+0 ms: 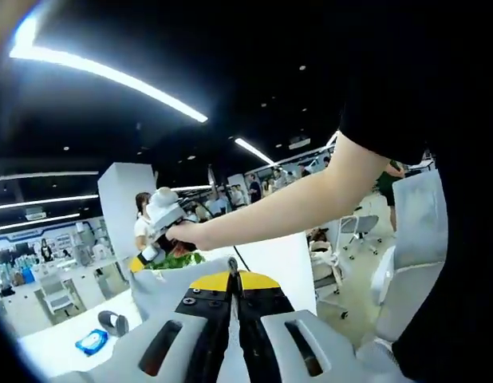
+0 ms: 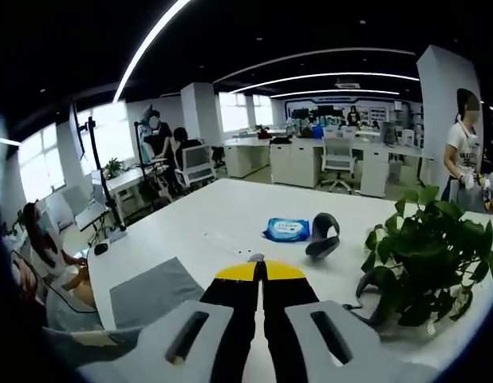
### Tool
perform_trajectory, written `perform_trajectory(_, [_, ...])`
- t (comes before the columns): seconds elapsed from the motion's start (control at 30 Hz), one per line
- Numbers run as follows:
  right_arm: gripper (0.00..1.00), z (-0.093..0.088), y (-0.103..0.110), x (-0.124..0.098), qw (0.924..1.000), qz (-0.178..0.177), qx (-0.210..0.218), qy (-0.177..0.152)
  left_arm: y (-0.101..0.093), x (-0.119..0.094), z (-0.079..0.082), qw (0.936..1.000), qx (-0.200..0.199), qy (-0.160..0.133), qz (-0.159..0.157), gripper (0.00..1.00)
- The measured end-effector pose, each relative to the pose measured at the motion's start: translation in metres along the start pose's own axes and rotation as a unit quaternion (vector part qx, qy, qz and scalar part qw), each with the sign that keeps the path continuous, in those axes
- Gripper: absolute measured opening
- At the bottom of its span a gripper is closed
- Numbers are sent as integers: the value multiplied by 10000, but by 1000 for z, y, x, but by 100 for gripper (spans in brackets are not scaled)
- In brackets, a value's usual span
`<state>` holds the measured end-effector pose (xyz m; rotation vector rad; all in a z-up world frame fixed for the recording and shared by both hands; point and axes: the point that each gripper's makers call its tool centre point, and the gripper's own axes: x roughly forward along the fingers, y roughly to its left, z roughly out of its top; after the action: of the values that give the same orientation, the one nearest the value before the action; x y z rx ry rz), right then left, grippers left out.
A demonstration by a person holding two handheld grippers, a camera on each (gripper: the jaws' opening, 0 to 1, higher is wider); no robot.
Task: Fold the towel on the table until its edges align and the towel forms a compact rectangular stack.
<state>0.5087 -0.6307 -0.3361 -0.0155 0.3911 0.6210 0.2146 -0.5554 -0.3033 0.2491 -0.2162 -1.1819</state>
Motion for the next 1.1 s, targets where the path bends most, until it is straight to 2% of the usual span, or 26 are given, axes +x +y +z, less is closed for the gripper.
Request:
perform_trajectory(0.13, [0,6,19,17,9998,167,-89,12,16,-26,-3,9994,53,146,311,1])
perform_trajectory(0.27, [0,10,36,33,9994,345,-86,1,31,-51,-8,9976,-156,256,618,1])
perform_trajectory(0.4, [0,12,53,48,9987,495,-120,39,41,-75,-17,9949,-61,508,869,1])
perform_trajectory(0.53, [0,12,68,60,9979,611,-172,99,44,-93,-31,9925,43,796,930,1])
perform_trajectory(0.7, [0,4,84,78,9967,769,-164,222,49,-115,-51,9882,-129,1117,1041,1])
perform_trajectory(0.87, [0,0,96,91,9955,906,-88,269,54,-136,-67,9810,8,1494,1234,1])
perform_trajectory(1.1, [0,-7,113,105,9940,1035,-58,354,55,-156,-87,9750,-11,1811,1284,1])
